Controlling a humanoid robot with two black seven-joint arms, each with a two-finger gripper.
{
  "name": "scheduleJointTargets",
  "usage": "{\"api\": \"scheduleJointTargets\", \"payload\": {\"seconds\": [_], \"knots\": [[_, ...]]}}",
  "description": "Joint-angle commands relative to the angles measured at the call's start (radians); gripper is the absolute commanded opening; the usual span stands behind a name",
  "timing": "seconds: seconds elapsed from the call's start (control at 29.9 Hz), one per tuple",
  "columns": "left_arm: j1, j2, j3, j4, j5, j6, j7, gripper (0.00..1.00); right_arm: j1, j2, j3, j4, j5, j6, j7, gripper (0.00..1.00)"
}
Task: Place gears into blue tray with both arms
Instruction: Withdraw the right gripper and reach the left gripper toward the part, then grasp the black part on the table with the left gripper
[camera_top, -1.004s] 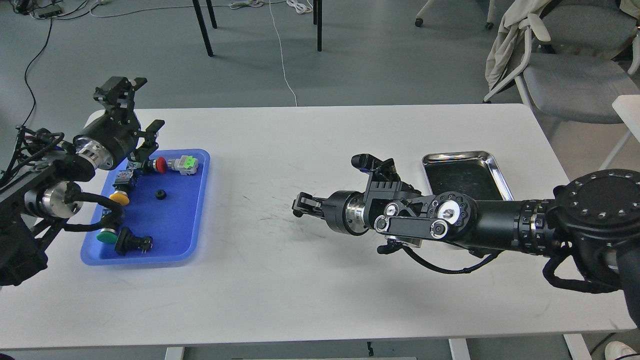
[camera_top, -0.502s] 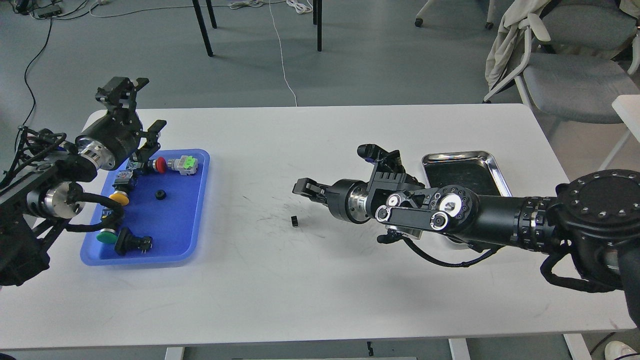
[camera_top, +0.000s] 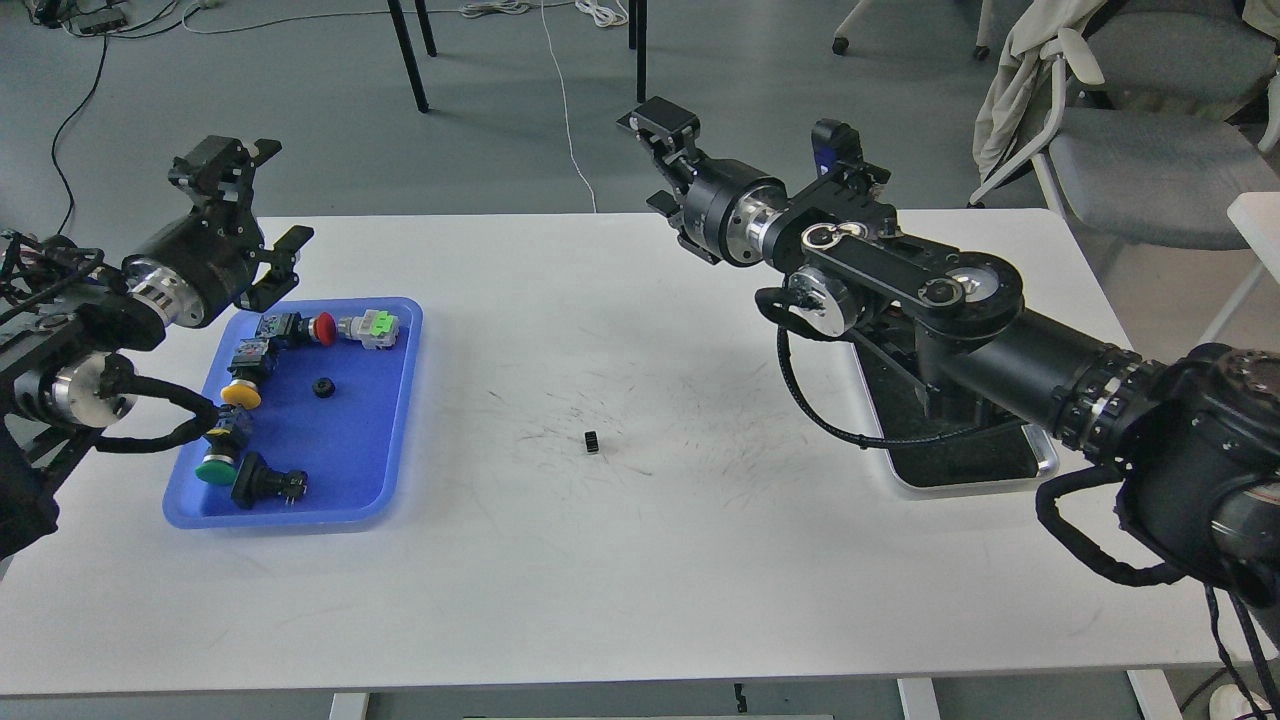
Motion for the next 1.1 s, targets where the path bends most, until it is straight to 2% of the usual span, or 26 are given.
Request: {"api": "scheduleJointTargets", "payload": {"seconds": [0.0, 0.17, 0.3, 0.43, 0.54, 0.8, 0.94, 1.07], "knots": [[0.008, 0.07, 0.003, -0.137, 0.07, 0.002, 0.004, 0.98, -0.105, -0.129, 0.181, 0.073, 0.0, 0.043, -0.003, 0.93], [0.014, 0.183, 0.061, -0.345, 0.207, 0.018, 0.004, 0.98, -0.28, -0.258, 0.419, 0.156, 0.034, 0.111, -0.006, 0.93], [0.016, 0.236, 0.086, -0.499, 0.397, 0.018, 0.005, 0.98, -0.384, -0.347, 0.49, 0.175, 0.184, 0.175, -0.006, 0.93], [0.016, 0.242, 0.124, -0.611, 0.673, 0.018, 0.005, 0.98, -0.457, -0.416, 0.496, 0.172, 0.331, 0.195, 0.002, 0.93], [0.017, 0.193, 0.151, -0.648, 0.872, 0.019, 0.005, 0.98, -0.507, -0.436, 0.51, 0.169, 0.408, 0.24, 0.006, 0.95], [0.022, -0.072, 0.236, -0.61, 1.457, 0.068, 0.064, 0.98, -0.558, -0.43, 0.51, 0.141, 0.43, 0.261, 0.052, 0.97], [0.031, -0.209, 0.291, -0.489, 1.704, 0.133, 0.088, 0.98, -0.564, -0.427, 0.508, 0.136, 0.428, 0.261, 0.054, 0.97], [0.059, -0.301, 0.299, -0.329, 1.843, 0.197, 0.09, 0.97, -0.566, -0.427, 0.51, 0.133, 0.428, 0.26, 0.055, 0.97]]}}
